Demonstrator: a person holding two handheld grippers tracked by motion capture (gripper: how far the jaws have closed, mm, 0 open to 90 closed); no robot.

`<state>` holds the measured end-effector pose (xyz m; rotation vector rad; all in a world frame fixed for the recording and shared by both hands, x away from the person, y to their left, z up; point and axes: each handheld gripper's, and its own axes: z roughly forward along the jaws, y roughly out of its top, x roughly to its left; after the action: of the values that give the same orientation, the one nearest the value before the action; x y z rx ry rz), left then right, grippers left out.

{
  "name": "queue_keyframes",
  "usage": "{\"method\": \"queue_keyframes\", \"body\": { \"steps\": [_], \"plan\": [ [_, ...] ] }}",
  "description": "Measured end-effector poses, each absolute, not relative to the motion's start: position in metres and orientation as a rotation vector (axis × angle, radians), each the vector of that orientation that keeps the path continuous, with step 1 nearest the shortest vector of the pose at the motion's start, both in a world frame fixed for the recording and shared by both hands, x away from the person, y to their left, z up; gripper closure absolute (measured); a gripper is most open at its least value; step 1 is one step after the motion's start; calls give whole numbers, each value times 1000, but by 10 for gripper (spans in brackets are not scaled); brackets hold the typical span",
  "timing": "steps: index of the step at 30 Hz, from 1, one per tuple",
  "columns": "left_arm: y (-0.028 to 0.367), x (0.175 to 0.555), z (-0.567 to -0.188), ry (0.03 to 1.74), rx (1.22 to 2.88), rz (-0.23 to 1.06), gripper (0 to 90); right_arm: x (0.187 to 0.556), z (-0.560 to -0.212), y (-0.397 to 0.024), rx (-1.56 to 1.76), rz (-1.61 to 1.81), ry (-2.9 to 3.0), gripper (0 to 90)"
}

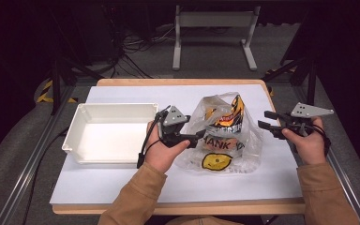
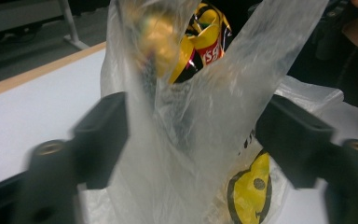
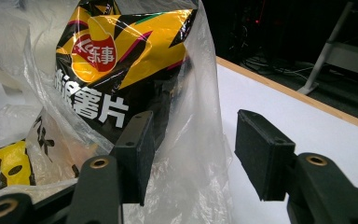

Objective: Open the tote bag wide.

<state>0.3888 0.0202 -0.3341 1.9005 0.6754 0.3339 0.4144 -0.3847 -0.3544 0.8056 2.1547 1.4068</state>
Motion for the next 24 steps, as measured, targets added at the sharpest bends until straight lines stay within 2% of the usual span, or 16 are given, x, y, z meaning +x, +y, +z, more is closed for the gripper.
{"method": "queue_keyframes", "body": {
  "steps": [1, 3, 5, 8, 14, 24],
  "plan": [
    [20, 391, -334, 672, 1903, 357, 415, 414, -354, -385, 805, 1410, 2154, 480],
    [21, 396, -335, 683, 1919, 350, 648, 414, -354, -384, 800, 1413, 2154, 482],
    [21, 399, -336, 689, 1933, 371, 757, 413, -353, -384, 795, 1418, 2154, 484],
    [24, 402, -337, 732, 1912, 373, 846, 413, -353, -382, 786, 1423, 2154, 486],
    [36, 411, -338, 807, 1840, 380, 875, 413, -354, -379, 769, 1424, 2167, 492],
    [42, 421, -354, 903, 1852, 362, 861, 411, -351, -377, 751, 1442, 2162, 492]
  ]
}}
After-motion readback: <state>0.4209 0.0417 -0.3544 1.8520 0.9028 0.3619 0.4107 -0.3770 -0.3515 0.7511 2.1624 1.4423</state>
